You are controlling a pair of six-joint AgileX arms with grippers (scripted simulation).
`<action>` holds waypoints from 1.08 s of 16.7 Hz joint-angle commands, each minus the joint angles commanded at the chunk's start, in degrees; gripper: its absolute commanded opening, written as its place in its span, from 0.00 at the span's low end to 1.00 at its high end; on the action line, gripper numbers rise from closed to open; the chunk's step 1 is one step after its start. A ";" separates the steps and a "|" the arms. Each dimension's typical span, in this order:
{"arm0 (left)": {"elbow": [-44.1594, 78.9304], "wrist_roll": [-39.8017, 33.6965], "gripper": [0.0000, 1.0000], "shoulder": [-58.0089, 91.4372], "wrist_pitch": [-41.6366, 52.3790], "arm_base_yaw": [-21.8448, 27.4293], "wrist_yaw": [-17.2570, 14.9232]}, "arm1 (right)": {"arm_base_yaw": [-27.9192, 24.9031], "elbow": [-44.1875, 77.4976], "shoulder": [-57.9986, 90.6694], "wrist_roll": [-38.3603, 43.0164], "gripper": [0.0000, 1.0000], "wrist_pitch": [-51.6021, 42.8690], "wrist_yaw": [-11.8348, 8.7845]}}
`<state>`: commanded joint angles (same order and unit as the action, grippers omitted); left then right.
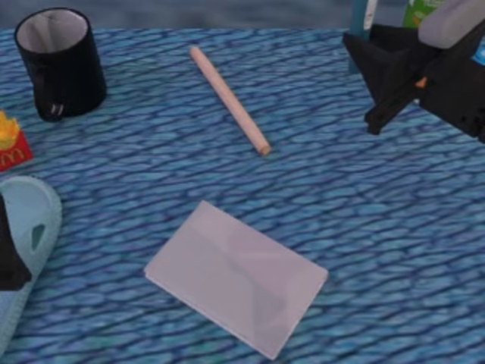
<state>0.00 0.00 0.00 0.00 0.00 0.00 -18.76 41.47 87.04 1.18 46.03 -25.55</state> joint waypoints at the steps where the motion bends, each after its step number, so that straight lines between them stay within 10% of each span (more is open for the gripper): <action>1: 0.00 0.00 1.00 0.00 0.00 0.00 0.00 | -0.74 0.00 0.29 0.01 0.00 0.58 0.67; 10: 0.00 0.00 1.00 0.00 0.00 0.00 0.00 | -16.42 -0.33 5.16 0.81 0.00 12.49 16.13; 18: 0.00 0.00 1.00 0.00 0.00 0.00 0.00 | -17.18 -0.34 5.33 0.86 0.00 13.12 16.89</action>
<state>0.00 0.00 0.00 0.00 0.00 0.00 -35.93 41.13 92.36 2.04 59.15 -8.67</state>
